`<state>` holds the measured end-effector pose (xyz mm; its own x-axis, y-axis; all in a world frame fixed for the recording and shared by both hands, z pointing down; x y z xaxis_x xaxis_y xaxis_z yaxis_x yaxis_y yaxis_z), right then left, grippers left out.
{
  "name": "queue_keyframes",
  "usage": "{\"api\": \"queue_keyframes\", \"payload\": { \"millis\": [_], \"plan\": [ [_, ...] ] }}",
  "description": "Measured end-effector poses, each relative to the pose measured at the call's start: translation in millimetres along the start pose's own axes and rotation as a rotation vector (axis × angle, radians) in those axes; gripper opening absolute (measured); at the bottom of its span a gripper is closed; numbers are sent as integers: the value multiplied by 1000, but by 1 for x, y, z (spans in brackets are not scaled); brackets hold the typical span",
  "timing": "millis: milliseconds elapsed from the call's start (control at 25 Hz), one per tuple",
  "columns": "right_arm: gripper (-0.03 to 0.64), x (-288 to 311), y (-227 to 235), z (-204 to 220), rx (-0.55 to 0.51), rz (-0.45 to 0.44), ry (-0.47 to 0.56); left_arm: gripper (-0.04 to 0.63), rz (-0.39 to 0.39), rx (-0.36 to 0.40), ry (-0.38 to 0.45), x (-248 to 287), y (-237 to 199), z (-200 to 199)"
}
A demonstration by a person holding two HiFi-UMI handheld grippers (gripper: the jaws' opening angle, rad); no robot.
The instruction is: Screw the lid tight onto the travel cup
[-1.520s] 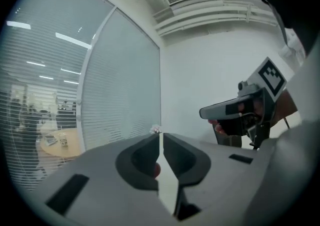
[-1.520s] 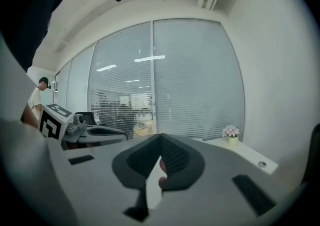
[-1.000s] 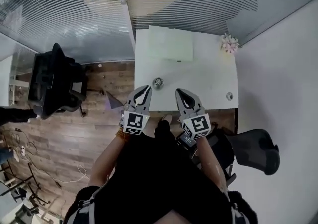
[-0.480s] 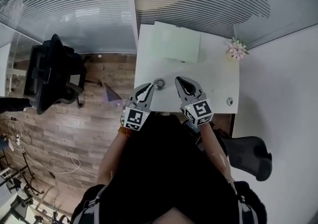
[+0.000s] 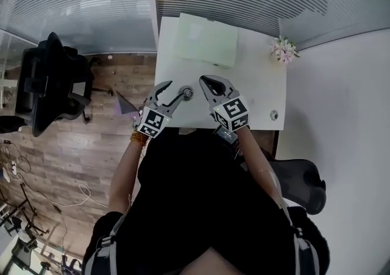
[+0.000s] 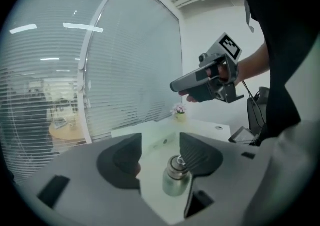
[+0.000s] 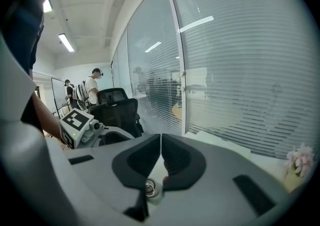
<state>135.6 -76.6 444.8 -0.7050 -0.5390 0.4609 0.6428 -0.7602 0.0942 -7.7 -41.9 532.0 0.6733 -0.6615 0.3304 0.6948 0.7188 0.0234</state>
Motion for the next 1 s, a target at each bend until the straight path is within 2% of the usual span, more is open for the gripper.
{"api": "queue_keyframes", "payload": {
  "millis": [160, 280, 560, 800, 1000],
  "plan": [
    [0, 20, 7, 22, -41, -71, -92, 307, 19, 22, -20, 22, 12, 15],
    [91, 32, -1, 36, -79, -141, -180, 327, 28, 22, -65, 24, 23, 31],
    [170, 62, -24, 66, -220, -241, -368, 382, 102, 60, -198, 43, 23, 77],
    [227, 75, -31, 92, -183, -220, -535, 396, 166, 76, -269, 73, 33, 98],
    [238, 91, -28, 103, -137, -176, -616, 394, 137, 49, -295, 83, 31, 102]
  ]
}}
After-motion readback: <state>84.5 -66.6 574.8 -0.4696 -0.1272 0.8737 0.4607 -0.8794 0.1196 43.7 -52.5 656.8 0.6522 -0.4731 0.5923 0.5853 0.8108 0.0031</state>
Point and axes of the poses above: the fingertips, and each gripper's own axes: x forward along the fingers, y to its right, z out of its underside, the point moved 6 cm from there along -x, backward along the fingers, and after that the axes turned 3 degrees about -z, right-handed, at the moved point
